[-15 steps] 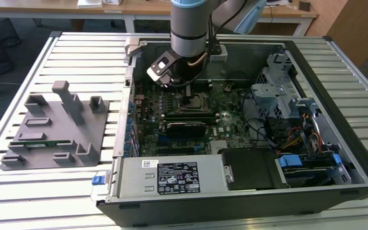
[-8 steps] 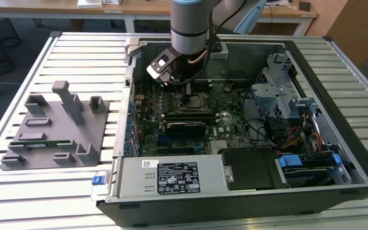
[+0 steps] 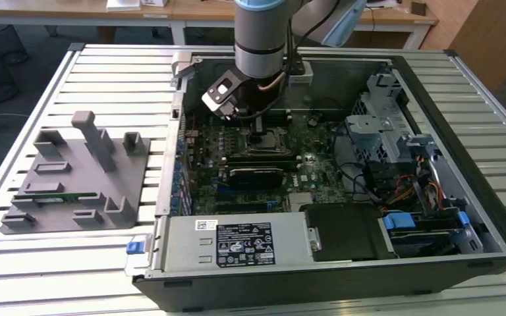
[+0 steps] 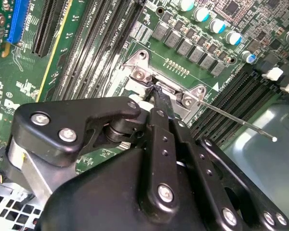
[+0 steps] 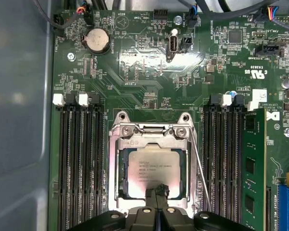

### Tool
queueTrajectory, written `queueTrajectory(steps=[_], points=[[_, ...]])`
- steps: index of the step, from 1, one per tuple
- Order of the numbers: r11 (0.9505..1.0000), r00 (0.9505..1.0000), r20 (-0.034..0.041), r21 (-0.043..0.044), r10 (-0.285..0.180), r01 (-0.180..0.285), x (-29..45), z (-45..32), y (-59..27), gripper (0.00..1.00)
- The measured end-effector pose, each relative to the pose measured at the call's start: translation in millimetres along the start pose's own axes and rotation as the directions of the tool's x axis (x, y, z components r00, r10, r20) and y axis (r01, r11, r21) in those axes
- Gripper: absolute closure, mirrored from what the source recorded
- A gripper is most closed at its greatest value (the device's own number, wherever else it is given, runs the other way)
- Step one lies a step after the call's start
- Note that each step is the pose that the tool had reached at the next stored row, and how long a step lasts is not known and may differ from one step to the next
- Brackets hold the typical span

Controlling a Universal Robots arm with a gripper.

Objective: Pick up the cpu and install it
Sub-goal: 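Close the cpu cover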

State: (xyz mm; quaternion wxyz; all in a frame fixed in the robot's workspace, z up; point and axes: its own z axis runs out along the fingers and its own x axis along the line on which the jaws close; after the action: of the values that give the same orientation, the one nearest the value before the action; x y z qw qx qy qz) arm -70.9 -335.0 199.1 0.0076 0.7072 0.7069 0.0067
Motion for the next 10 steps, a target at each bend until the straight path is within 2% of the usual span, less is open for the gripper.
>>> queueTrajectory(steps=[10], points=[[1.0, 1.0, -0.0008, -0.0006, 0.0, 0.0, 0.0, 1.5, 5.6, 0.89]])
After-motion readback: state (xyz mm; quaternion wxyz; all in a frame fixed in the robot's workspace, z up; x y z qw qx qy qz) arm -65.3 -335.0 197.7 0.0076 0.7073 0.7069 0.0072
